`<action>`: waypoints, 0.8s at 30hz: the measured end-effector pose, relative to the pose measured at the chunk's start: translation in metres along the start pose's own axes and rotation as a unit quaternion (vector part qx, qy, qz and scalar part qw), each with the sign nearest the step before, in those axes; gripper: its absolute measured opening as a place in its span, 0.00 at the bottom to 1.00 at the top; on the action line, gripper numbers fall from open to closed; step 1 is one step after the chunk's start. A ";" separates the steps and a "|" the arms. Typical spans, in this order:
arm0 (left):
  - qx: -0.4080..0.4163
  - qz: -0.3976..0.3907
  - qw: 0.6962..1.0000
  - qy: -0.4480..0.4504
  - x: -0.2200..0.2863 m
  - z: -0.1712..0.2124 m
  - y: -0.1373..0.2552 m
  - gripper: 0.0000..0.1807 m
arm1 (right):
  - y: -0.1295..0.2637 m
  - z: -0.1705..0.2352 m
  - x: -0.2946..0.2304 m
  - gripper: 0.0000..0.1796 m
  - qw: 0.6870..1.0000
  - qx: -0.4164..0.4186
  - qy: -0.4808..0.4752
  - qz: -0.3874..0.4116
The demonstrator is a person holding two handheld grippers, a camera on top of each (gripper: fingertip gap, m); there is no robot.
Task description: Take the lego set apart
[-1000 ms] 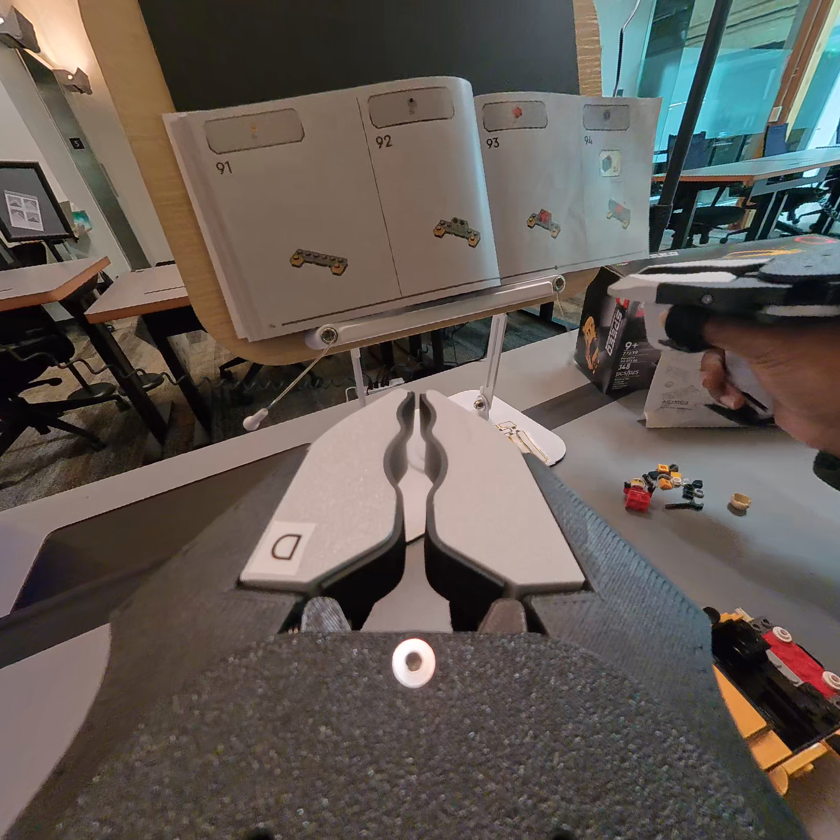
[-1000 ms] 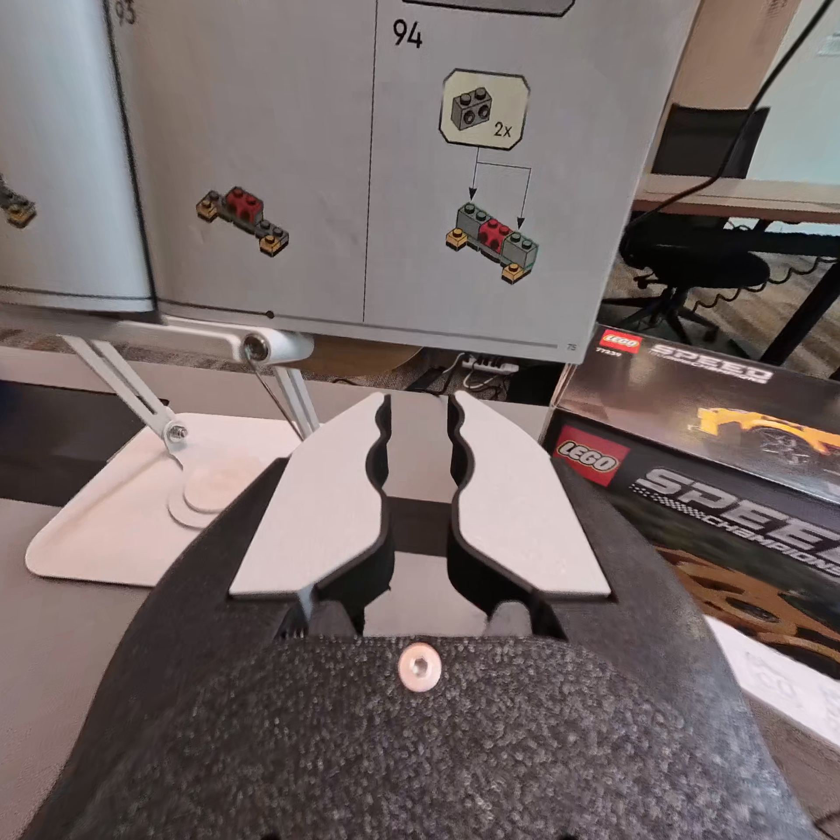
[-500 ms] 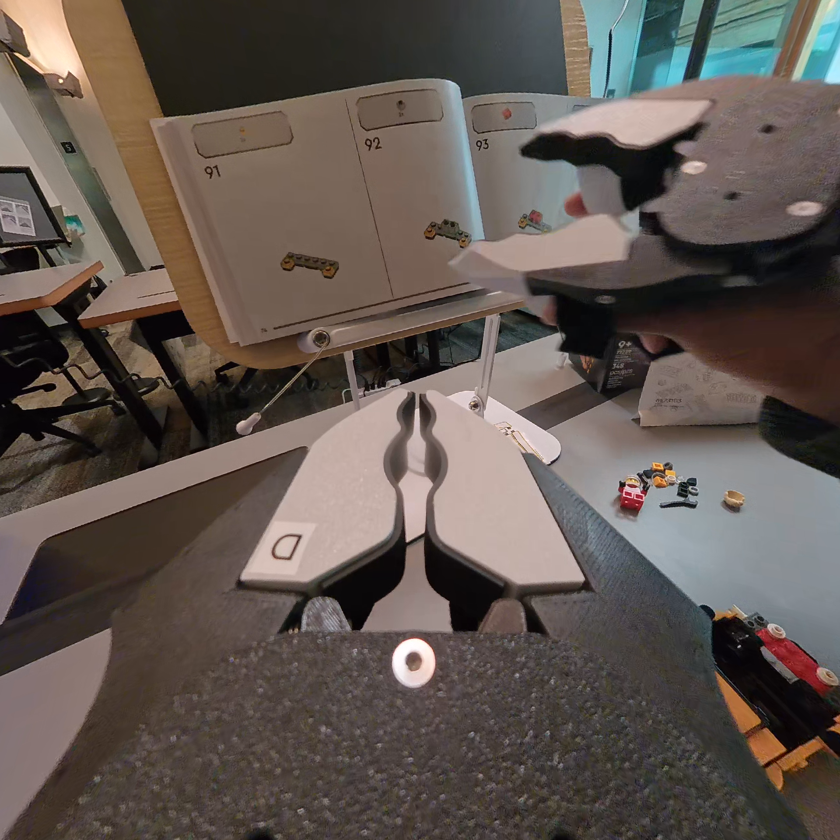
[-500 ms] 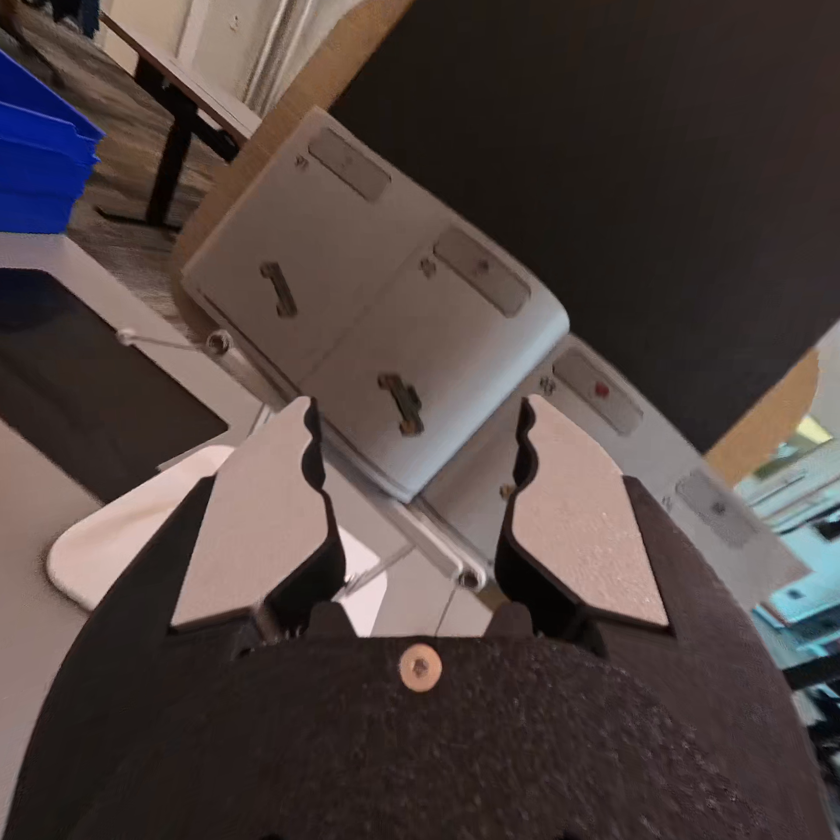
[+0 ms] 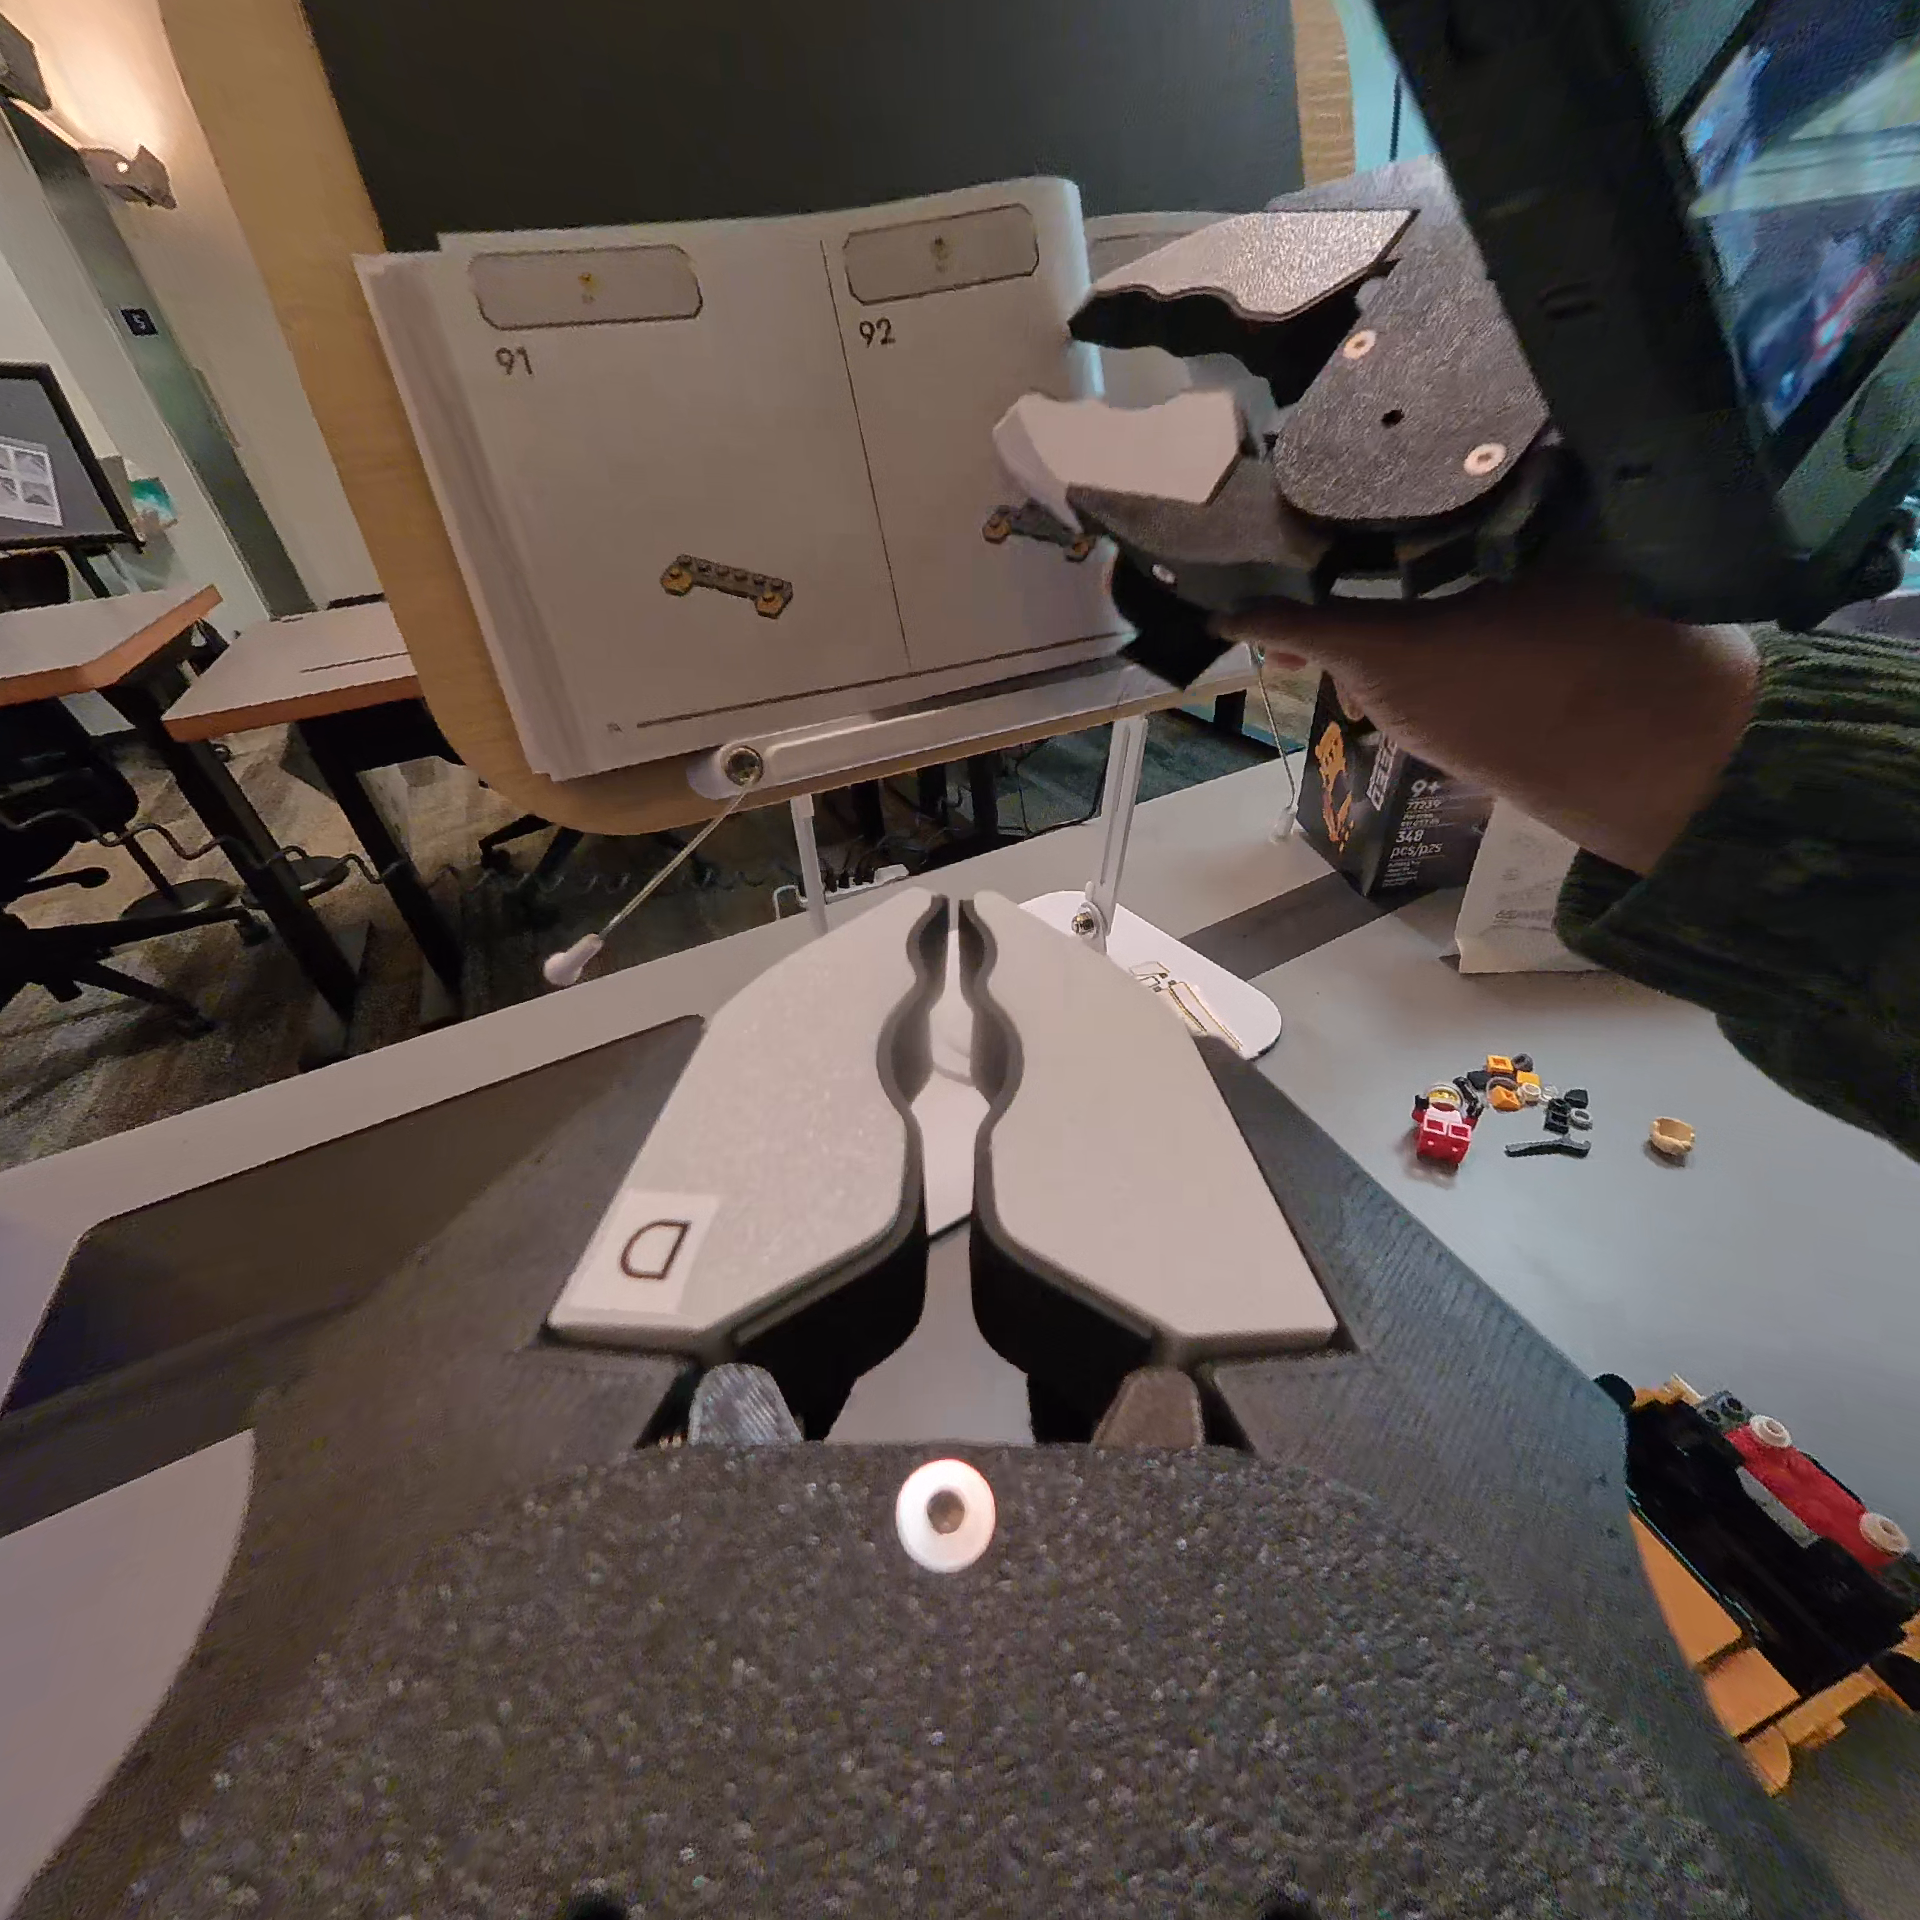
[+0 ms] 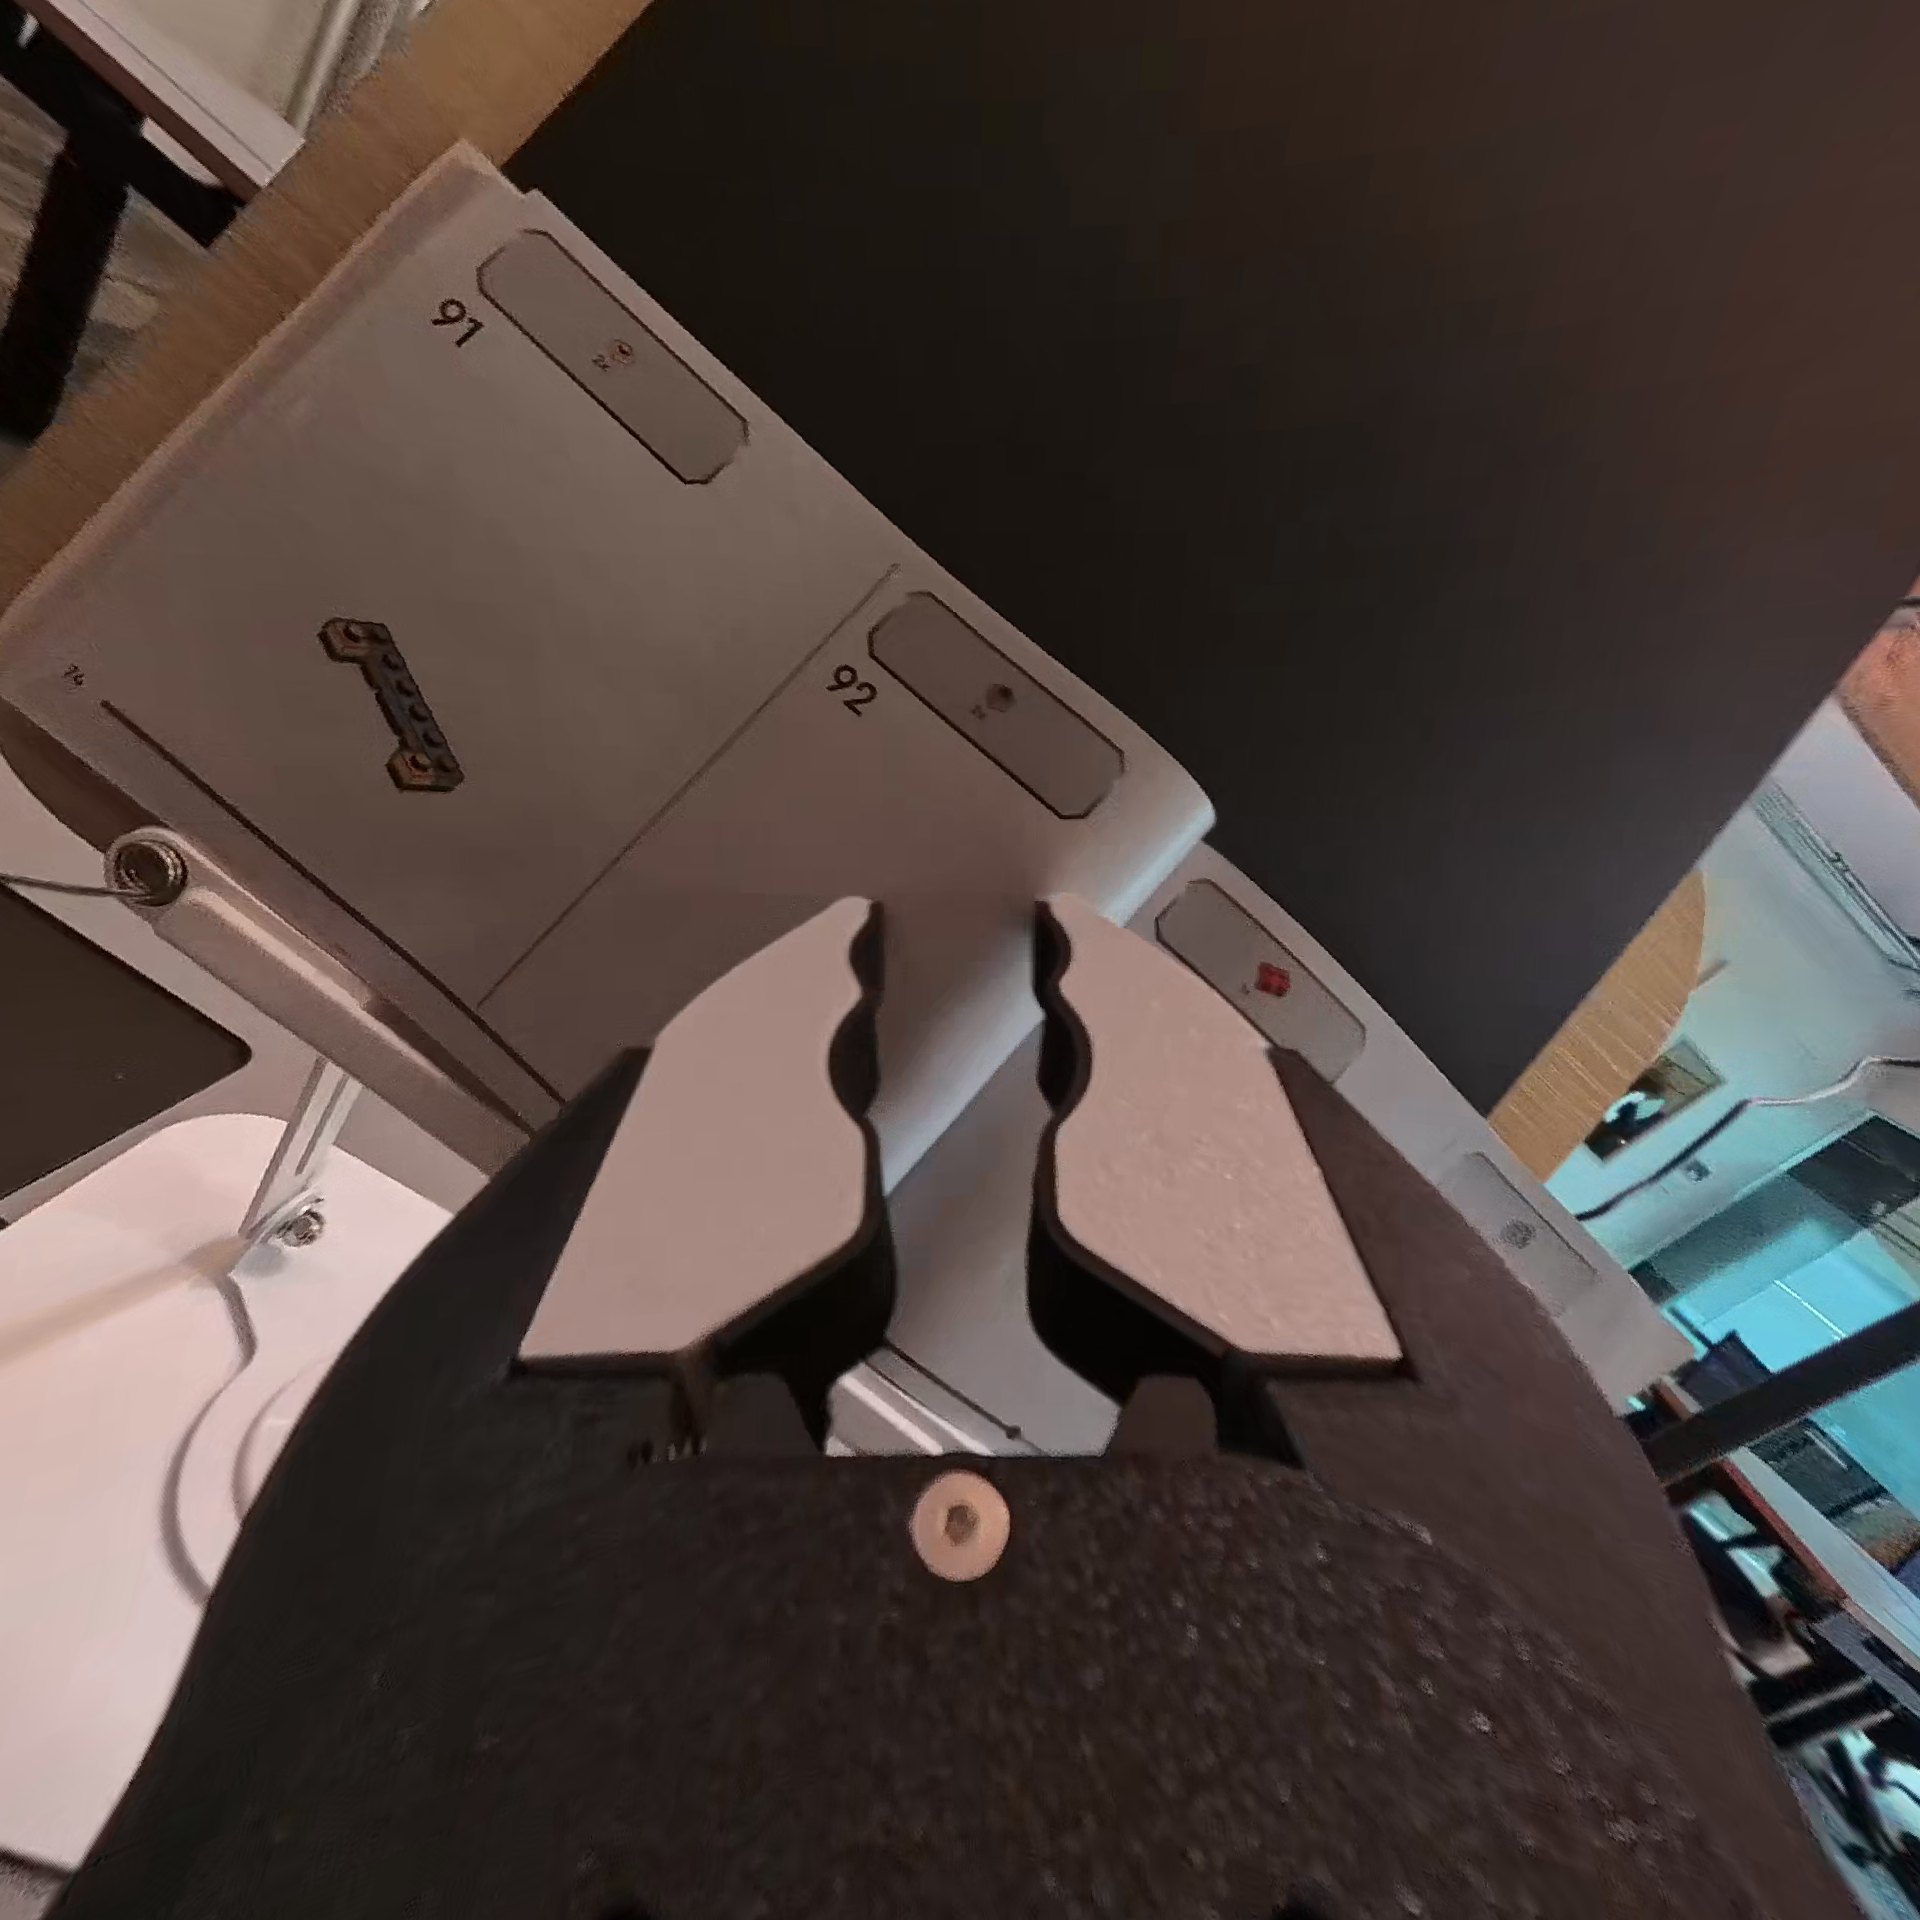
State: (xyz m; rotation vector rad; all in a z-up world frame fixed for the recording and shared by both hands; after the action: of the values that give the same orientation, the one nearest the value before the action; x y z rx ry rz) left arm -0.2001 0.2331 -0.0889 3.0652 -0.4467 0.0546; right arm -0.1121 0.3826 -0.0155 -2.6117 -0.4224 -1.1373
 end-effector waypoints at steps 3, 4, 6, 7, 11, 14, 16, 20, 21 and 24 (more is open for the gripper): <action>-0.004 0.002 1.000 -0.005 0.003 0.002 -0.001 0.01 | 0.002 0.005 0.008 0.07 1.000 0.000 -0.006 0.004; -0.005 0.002 1.000 -0.005 0.004 0.003 -0.002 0.01 | 0.002 0.007 0.010 0.05 1.000 -0.001 -0.010 0.004; -0.006 0.003 1.000 -0.006 0.004 0.004 -0.002 0.01 | 0.003 0.011 0.016 0.03 1.000 -0.005 -0.027 0.007; -0.006 0.003 1.000 -0.006 0.004 0.004 -0.002 0.01 | 0.005 0.010 0.019 0.05 0.999 -0.001 -0.033 0.008; -0.009 0.006 1.000 -0.002 0.006 0.006 -0.004 0.01 | 0.006 -0.009 0.001 0.42 0.998 0.008 -0.043 -0.039; -0.009 0.008 1.000 -0.007 0.008 0.006 -0.003 0.01 | -0.008 -0.012 -0.016 0.55 0.999 -0.022 -0.022 -0.043; -0.006 0.007 1.000 -0.010 0.007 0.004 -0.002 0.01 | -0.018 -0.007 -0.019 0.54 0.999 -0.040 -0.004 -0.031; -0.001 0.004 1.000 -0.005 0.002 0.001 0.000 0.01 | -0.018 -0.003 -0.008 0.36 1.000 -0.026 0.013 0.002; -0.003 0.004 1.000 -0.002 0.001 0.002 0.000 0.01 | -0.016 -0.002 -0.003 0.32 1.000 -0.021 0.009 0.007; -0.010 0.007 1.000 0.004 0.002 0.007 -0.002 0.01 | -0.009 0.001 0.008 0.23 1.000 -0.008 -0.011 0.008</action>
State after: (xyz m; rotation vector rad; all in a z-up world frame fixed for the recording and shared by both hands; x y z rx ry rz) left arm -0.1976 0.2344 -0.0959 3.0411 -0.4643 0.0624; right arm -0.1093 0.3924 -0.0086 -2.6384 -0.3973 -1.1124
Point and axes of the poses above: each gripper's, where its closed fingertips meet, y back along the fingers, z out of its underside, x = y × z across the jaws, the point moved 3 cm from there along y, back along the fingers, and after that the axes turned 7 degrees about y, right-handed, at the moved point
